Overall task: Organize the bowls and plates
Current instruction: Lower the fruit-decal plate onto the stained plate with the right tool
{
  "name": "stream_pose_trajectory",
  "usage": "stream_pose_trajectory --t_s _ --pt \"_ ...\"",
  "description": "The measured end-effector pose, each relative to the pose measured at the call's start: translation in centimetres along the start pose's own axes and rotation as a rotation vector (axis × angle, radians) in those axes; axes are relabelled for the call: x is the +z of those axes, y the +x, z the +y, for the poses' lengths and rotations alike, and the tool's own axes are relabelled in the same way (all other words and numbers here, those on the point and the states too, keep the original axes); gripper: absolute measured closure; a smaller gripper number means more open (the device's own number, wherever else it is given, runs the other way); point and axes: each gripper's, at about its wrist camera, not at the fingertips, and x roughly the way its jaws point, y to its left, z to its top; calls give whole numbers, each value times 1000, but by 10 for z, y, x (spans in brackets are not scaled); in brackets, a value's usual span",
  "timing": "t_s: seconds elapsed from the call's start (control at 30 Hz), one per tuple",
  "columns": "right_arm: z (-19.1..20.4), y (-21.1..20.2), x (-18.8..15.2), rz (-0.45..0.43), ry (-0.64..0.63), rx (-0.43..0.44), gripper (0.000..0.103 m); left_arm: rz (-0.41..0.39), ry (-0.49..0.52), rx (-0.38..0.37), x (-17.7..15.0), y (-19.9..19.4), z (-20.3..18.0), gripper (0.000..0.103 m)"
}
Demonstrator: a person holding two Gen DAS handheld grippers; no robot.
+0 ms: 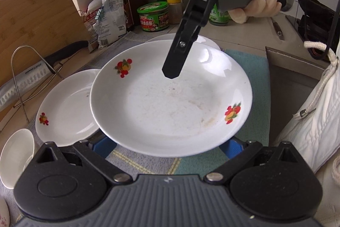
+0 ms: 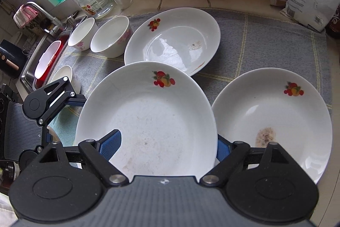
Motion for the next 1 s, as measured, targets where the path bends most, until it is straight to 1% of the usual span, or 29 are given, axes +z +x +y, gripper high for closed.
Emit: stream_pose_trajectory --t_s 0.2,0.5,1.0 --pt "-29 -14 -3 -16 19 -6 11 2 14 -17 21 22 -5 3" --pt "-69 -24 -3 -31 50 -14 11 10 33 -42 46 51 -5 3" --pt "-121 -35 -7 -58 108 -39 11 15 69 -84 81 94 0 3"
